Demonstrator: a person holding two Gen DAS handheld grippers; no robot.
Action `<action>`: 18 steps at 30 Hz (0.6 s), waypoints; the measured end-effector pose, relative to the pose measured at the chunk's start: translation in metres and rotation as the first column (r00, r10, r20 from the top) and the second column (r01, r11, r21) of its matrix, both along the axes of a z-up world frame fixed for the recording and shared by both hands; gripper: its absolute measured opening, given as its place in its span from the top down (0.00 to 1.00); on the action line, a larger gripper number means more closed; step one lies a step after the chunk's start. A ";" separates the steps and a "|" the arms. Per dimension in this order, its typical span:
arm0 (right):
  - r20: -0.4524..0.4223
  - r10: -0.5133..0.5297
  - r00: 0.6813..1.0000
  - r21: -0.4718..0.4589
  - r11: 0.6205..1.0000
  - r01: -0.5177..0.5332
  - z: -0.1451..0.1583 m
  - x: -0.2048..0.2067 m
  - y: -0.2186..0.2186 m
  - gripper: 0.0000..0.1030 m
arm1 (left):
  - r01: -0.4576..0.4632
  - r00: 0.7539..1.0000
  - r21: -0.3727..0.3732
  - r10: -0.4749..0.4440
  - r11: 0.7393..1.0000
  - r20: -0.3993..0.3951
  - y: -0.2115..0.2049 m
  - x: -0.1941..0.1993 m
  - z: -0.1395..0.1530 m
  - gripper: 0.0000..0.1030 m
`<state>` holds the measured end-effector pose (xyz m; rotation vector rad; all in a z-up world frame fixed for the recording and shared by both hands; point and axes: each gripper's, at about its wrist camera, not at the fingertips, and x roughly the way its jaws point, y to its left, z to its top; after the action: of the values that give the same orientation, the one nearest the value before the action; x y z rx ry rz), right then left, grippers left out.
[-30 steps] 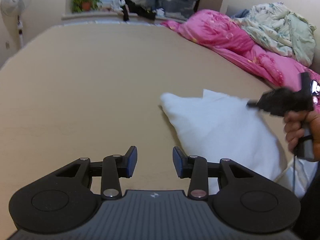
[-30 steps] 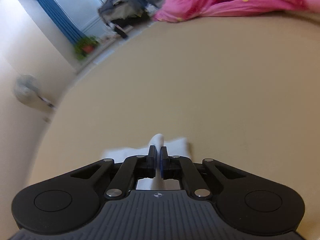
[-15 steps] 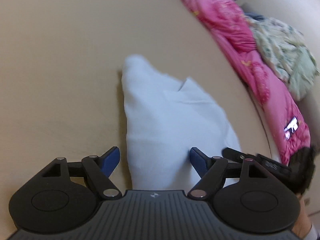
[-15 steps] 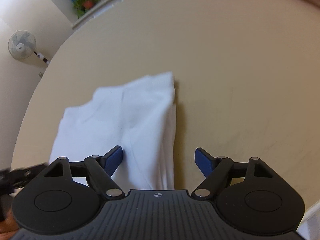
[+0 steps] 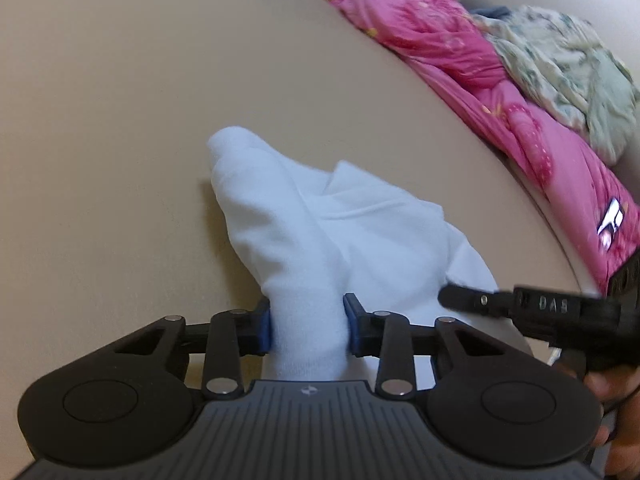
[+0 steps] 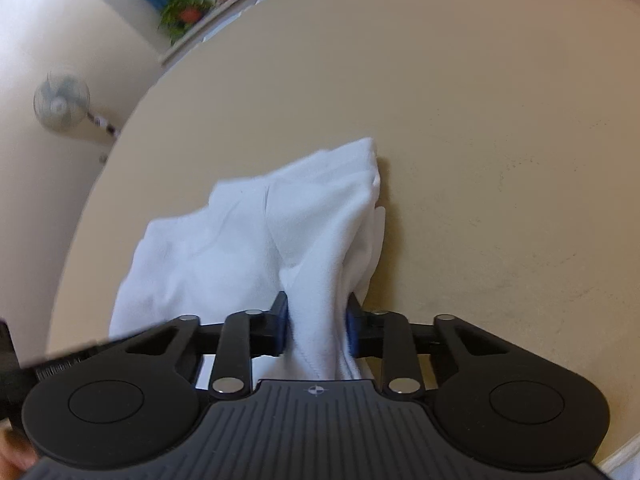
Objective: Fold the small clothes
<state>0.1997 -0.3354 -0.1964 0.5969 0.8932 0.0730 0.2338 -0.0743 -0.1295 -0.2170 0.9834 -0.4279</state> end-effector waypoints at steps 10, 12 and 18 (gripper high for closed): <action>0.381 0.073 0.922 0.035 0.995 -0.093 0.075 0.023 0.072 0.76 | -0.052 0.953 0.018 0.044 0.998 0.299 0.089 0.025 0.119 0.55; 0.426 0.096 0.899 0.017 0.993 -0.114 0.084 0.039 0.088 0.73 | -0.110 0.940 0.019 0.098 0.994 0.327 0.110 0.039 0.125 0.41; 0.201 0.082 0.976 -0.173 0.984 -0.047 0.051 0.087 0.095 0.46 | -0.207 0.965 0.106 0.185 0.973 0.185 0.159 0.048 0.092 0.36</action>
<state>0.2866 -0.2406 -0.1457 0.3949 0.7075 0.1158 0.2822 0.0849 -0.0377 -0.1598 0.8046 -0.1988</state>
